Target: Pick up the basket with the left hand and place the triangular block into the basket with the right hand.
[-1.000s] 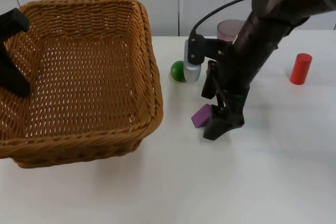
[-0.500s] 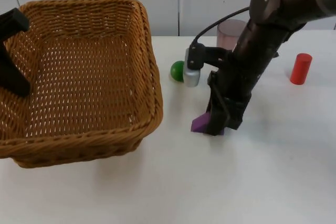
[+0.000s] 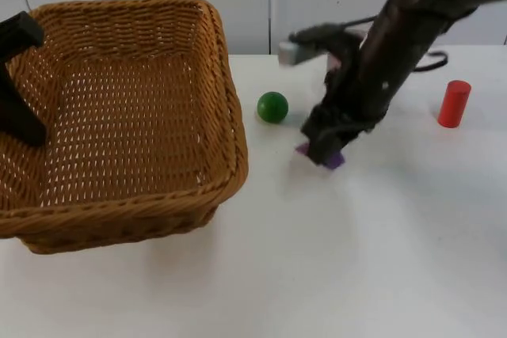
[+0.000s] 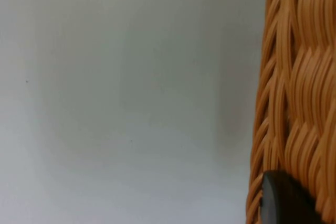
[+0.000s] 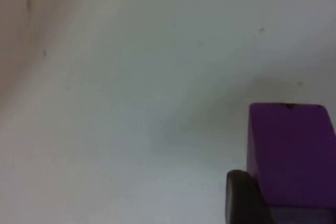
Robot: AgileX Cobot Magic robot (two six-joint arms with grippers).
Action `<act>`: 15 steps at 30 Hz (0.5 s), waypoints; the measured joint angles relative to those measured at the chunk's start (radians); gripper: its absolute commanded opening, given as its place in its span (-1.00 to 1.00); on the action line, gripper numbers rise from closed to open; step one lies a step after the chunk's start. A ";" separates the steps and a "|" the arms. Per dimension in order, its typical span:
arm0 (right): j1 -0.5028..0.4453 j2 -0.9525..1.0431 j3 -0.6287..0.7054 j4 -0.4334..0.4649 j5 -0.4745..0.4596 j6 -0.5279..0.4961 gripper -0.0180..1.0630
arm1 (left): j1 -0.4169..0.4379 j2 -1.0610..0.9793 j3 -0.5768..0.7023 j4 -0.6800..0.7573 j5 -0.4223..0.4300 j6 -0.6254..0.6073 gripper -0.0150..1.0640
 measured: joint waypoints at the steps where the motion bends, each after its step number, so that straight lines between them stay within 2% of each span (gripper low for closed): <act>1: 0.000 0.000 0.000 0.000 0.000 0.000 -0.97 | 0.000 0.000 0.000 0.000 0.000 0.000 -0.98; 6: 0.010 -0.164 0.105 -0.131 -0.027 0.221 -0.97 | -0.003 0.000 0.000 0.000 0.042 -0.002 -0.98; 7: 0.010 -0.164 0.105 -0.131 -0.027 0.221 -0.97 | -0.003 0.000 0.000 0.000 0.042 -0.002 -0.98; 10: 0.010 -0.318 0.225 -0.154 -0.054 0.268 -0.97 | -0.035 0.000 0.000 0.002 0.046 -0.006 -0.98; 15: 0.004 -0.570 0.395 -0.162 -0.077 0.307 -0.97 | -0.126 0.000 0.000 0.002 0.035 -0.015 -0.98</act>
